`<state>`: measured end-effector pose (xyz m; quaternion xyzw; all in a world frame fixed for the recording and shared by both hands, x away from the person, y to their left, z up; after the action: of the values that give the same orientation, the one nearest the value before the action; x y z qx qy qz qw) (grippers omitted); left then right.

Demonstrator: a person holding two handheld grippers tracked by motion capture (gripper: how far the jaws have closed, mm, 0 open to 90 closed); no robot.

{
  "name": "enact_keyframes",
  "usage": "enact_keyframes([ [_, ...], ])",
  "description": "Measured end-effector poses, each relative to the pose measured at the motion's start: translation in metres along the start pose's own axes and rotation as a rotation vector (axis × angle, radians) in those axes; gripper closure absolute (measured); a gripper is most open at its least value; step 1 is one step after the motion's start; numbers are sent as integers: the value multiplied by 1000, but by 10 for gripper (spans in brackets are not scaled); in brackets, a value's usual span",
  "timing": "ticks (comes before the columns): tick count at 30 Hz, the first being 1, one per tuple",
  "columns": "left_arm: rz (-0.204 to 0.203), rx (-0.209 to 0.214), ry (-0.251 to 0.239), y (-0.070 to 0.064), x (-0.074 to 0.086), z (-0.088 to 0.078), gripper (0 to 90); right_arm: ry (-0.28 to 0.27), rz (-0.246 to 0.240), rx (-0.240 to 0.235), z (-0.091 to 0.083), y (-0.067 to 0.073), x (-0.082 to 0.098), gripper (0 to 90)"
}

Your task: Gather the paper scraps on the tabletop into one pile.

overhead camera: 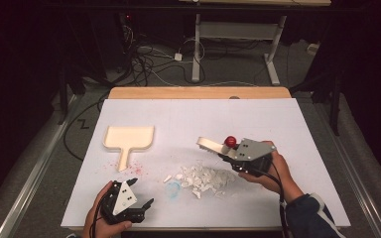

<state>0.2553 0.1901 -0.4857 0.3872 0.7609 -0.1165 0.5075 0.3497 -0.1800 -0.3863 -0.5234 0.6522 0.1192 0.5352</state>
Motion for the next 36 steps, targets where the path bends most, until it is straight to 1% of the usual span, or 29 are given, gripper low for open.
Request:
enact_keyframes([
  [2, 2, 1, 0, 0, 0, 0, 183, 33, 41, 48, -13, -2, 6, 678],
  [3, 3, 1, 0, 0, -1, 0, 183, 54, 69, 76, -18, -4, 9, 678],
  [6, 7, 3, -1, -1, -1, 0, 183, 113, 145, 162, -31, -10, 22, 678],
  [7, 9, 3, -3, -1, -2, 0, 183, 130, 177, 181, -33, -11, 27, 678],
  [8, 11, 3, -3, -2, -2, 0, 183, 149, 199, 195, -34, -12, 33, 679],
  [9, 11, 3, -4, -2, -2, 0, 183, 175, 227, 221, -34, -12, 38, 678],
  [11, 12, 3, -7, -2, -2, 0, 183, 224, 272, 265, -31, -11, 46, 679],
  [12, 11, 4, -6, -2, -3, 0, 183, 243, 286, 281, -29, -10, 49, 679],
  [13, 12, 4, -6, -2, -3, 0, 183, 260, 298, 286, -26, -7, 51, 679],
  [14, 13, 4, -6, -2, -3, 0, 183, 280, 305, 279, -23, -4, 52, 679],
  [16, 13, 6, -7, -1, -3, 1, 183, 273, 321, 263, -16, 5, 51, 678],
  [17, 15, 6, -6, -1, -3, 1, 183, 281, 316, 258, -12, 10, 48, 677],
  [18, 14, 7, -5, -1, -3, 1, 183, 286, 300, 258, -7, 16, 45, 677],
  [19, 16, 8, -4, -2, -3, 1, 183, 277, 307, 247, -2, 21, 42, 677],
  [20, 16, 9, -3, -2, -3, 1, 183, 264, 325, 224, 3, 25, 39, 676],
  [21, 17, 10, -3, -2, -3, 2, 183, 260, 326, 214, 9, 29, 35, 676],
  [22, 21, 10, -3, -2, -3, 1, 183, 255, 317, 224, 14, 33, 31, 676],
  [23, 20, 11, -4, -2, -3, 1, 183, 238, 316, 228, 19, 36, 28, 677],
  [24, 19, 11, -5, -2, -3, 1, 183, 220, 334, 215, 24, 39, 25, 677],
  [27, 18, 8, -4, -1, -2, 1, 183, 177, 339, 201, 36, 48, 15, 677],
  [29, 18, 4, -6, -1, -2, 1, 184, 151, 360, 160, 42, 52, 10, 677],
  [30, 17, 4, -6, -1, -2, 1, 183, 141, 364, 157, 44, 53, 7, 678],
  [33, 12, 2, -8, 0, -2, 0, 183, 123, 356, 166, 44, 52, 3, 679],
  [35, 10, 1, -7, 0, -1, -1, 184, 110, 344, 194, 40, 49, 2, 678],
  [36, 10, 1, -8, 0, -1, -1, 184, 106, 341, 198, 36, 46, 1, 678],
])
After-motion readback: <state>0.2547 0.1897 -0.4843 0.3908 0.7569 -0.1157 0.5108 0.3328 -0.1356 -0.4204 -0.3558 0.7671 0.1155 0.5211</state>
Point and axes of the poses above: each handheld gripper's, and its own axes: z roughly forward along the jaws, x roughly out of its underside, y roughly to its left, the point moved 1 cm from there along z, roughly forward along the jaws, and after that the axes turned 11 degrees about -y, right-handed, at the moved point
